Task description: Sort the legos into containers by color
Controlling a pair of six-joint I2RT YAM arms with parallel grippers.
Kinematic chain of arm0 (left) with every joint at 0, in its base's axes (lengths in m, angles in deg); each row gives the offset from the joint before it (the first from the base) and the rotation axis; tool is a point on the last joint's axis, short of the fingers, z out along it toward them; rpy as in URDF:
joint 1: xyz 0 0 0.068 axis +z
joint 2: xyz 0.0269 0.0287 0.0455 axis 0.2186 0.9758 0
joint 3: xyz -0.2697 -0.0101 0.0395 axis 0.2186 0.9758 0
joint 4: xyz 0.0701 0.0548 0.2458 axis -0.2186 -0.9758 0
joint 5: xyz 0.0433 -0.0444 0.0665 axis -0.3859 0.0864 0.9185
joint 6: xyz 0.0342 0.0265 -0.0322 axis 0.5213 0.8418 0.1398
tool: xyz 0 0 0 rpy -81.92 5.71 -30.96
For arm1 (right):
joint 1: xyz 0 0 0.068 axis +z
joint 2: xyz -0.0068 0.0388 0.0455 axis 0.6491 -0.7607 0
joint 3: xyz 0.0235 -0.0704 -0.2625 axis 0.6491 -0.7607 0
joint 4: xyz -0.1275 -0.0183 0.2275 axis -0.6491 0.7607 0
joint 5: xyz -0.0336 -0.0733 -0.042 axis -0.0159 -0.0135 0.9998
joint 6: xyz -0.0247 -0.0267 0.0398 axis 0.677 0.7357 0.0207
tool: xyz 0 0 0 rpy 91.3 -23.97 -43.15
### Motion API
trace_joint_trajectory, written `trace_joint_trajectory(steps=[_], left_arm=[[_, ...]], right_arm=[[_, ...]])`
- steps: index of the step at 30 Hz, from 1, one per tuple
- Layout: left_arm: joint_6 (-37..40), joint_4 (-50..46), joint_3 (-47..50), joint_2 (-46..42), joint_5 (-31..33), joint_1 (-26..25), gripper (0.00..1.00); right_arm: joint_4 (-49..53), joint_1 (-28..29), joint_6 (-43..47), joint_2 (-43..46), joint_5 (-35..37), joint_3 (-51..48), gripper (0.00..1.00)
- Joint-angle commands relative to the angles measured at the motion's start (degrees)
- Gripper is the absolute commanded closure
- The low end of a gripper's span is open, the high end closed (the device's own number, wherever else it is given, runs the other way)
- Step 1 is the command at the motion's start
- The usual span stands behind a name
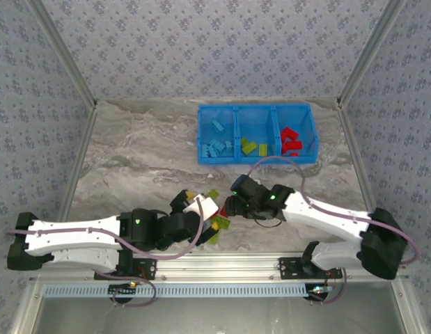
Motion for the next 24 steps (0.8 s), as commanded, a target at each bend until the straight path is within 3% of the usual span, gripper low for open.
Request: trace_joint_trajectory(steps=[1, 6, 10, 14, 19, 24], left_arm=[[-14.0, -6.4, 2.4, -1.9, -0.3, -0.6, 0.01], [-17.9, -4.0, 7.4, -3.1, -4.0, -0.6, 0.01], [-19.3, -4.3, 9.0, -5.3, -2.6, -0.6, 0.01], [-20.2, -5.3, 10.1, -8.0, 0.8, -0.6, 0.01], [-19.1, -1.4, 12.3, -9.3, 1.4, -0.6, 0.01], [-15.7, 6.1, 12.2, -6.6, 1.0, -0.6, 0.01]], right_arm=[[-3.2, 0.7, -4.1, -4.8, 1.3, 2.7, 0.18], [-5.5, 0.5, -3.3, -12.3, 0.6, 4.8, 0.18], [-5.9, 0.4, -2.1, -17.7, 0.8, 7.5, 0.21], [-7.3, -0.4, -3.2, -20.9, 0.9, 7.0, 0.39], [-8.3, -1.6, -4.5, -18.9, 3.1, 3.5, 0.51], [-10.0, -5.3, -6.0, -9.9, 3.9, -4.5, 0.62]])
